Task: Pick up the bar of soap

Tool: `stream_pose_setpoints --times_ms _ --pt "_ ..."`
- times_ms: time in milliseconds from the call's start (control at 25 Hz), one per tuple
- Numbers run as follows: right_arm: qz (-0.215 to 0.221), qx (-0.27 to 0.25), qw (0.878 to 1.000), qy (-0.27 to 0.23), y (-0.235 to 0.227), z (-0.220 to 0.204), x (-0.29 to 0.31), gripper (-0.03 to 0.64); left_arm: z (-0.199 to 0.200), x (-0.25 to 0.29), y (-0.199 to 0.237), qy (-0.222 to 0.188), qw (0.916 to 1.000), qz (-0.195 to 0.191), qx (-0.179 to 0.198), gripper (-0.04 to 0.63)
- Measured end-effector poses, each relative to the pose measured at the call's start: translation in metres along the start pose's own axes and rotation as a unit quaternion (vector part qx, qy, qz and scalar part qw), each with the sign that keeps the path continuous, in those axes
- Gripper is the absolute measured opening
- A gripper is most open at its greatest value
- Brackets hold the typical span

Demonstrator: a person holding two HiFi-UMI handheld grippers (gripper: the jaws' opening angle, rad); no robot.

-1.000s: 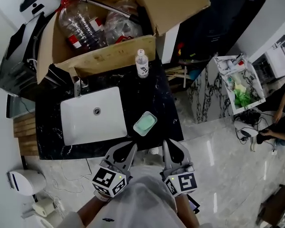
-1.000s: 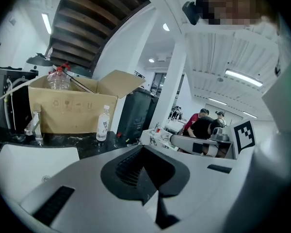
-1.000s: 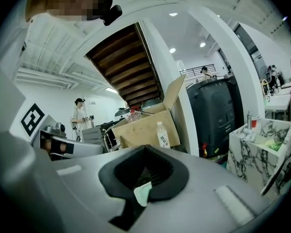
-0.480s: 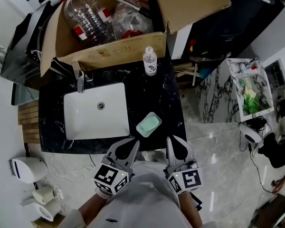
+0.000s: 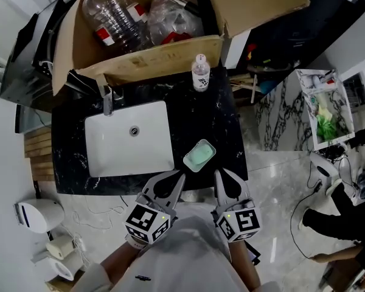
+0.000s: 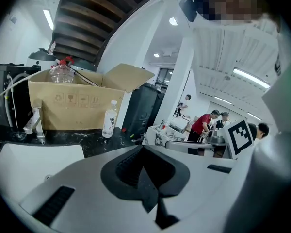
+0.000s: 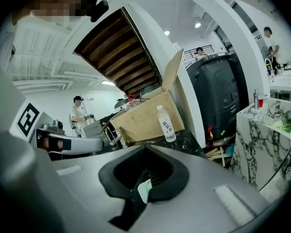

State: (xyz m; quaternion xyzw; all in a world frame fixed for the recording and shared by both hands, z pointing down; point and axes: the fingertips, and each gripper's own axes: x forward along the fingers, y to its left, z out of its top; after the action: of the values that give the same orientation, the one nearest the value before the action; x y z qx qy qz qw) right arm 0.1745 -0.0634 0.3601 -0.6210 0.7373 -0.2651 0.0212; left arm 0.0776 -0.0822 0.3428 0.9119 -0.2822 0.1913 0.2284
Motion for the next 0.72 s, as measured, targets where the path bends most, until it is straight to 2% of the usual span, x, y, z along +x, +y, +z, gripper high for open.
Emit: stream_pose_setpoints --times_ms 200,440,600,720 --pt "-0.013 0.015 1.000 0.023 0.000 -0.018 0.013 0.011 -0.011 0.004 0.014 0.016 0.9998 -0.004 -0.011 0.006" --pt "-0.008 0.010 0.998 0.055 0.004 -0.042 0.032 0.048 -0.022 0.013 0.032 0.026 0.9995 -0.005 -0.017 0.006" --pt "0.000 -0.016 0.997 0.081 0.004 -0.055 0.042 0.067 -0.032 0.019 0.043 0.038 0.9990 -0.007 -0.022 0.006" --pt "0.015 -0.062 0.992 0.112 0.004 -0.067 0.051 0.104 -0.040 0.022 0.052 0.044 0.9986 -0.004 -0.027 0.006"
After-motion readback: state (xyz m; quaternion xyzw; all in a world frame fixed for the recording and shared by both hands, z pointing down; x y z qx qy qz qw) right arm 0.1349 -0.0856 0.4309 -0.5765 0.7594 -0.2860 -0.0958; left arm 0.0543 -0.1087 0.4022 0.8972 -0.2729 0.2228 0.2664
